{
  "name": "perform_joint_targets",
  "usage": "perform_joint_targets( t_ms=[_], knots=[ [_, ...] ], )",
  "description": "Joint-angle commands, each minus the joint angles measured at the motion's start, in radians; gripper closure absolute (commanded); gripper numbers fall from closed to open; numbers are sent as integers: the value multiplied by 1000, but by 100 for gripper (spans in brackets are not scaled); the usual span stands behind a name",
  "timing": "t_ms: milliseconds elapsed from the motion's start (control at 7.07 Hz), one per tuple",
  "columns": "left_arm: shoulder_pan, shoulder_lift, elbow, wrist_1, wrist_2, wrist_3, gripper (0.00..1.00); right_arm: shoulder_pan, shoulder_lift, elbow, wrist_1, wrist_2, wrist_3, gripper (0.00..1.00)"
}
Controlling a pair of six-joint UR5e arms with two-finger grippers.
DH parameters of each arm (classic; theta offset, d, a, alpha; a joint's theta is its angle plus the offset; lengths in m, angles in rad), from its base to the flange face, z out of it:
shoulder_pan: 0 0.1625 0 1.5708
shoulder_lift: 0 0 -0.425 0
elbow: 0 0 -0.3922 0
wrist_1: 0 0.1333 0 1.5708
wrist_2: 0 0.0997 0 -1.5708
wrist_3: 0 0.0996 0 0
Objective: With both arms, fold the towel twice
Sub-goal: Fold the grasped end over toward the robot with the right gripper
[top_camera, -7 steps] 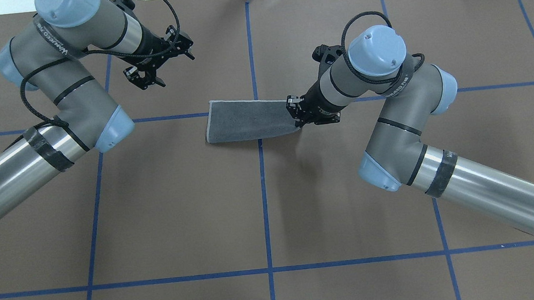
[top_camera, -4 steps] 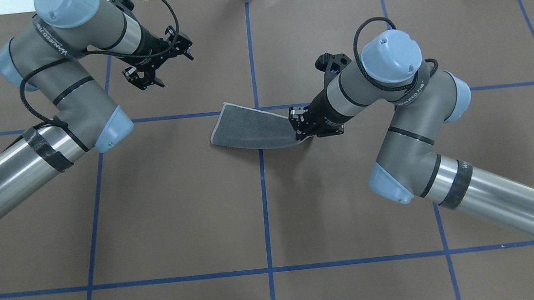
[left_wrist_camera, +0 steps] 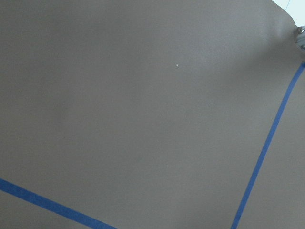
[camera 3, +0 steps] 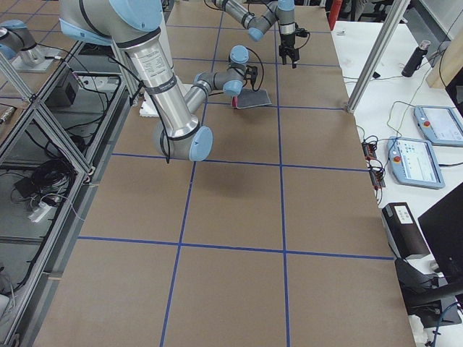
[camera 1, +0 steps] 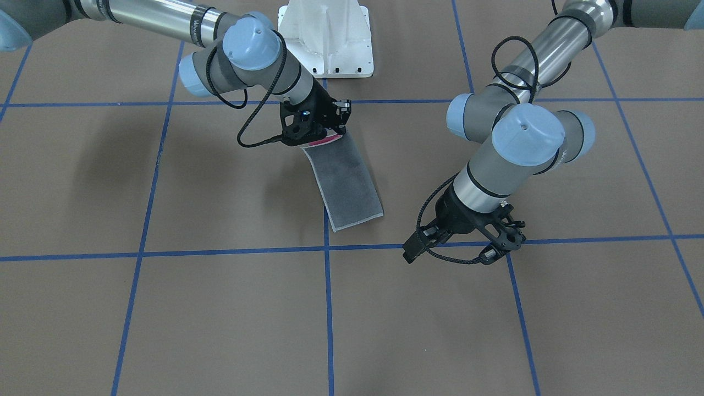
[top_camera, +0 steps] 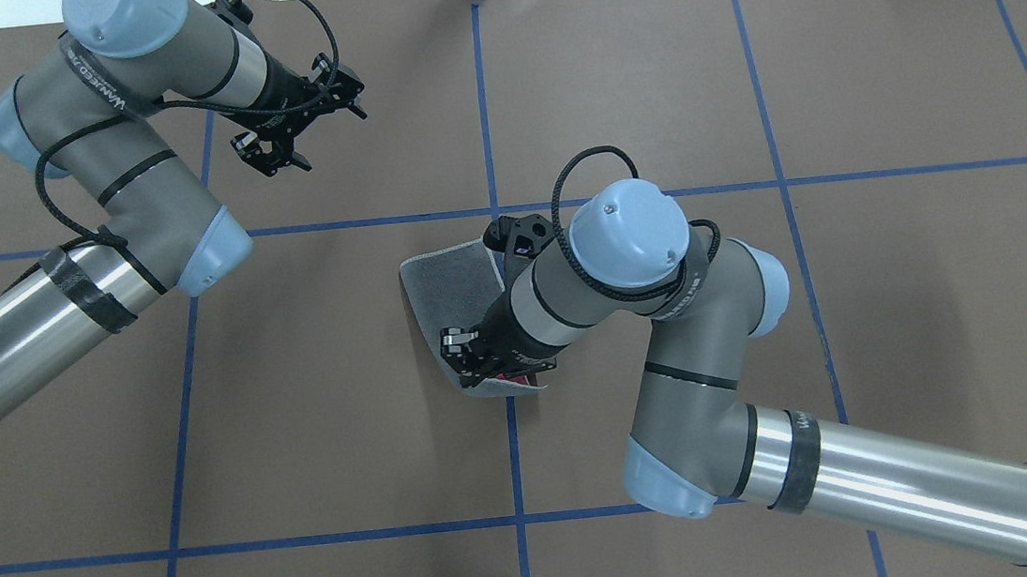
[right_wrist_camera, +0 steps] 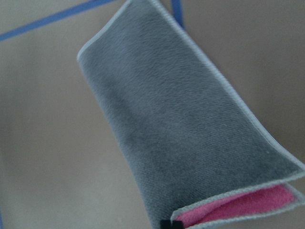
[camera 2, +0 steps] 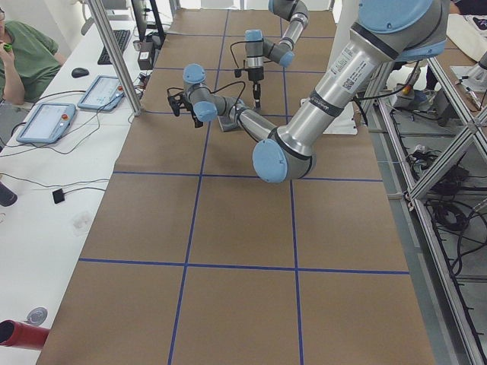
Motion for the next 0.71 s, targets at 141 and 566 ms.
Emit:
perform_joint_targets(
  t_ms=[141, 566],
  knots=[
    [0, 11, -1, -4, 0, 7, 0, -20, 105, -99, 1, -39, 5, 100],
    [1, 11, 1, -6, 2, 7, 0, -18, 125, -116, 4, -40, 6, 100]
  ],
)
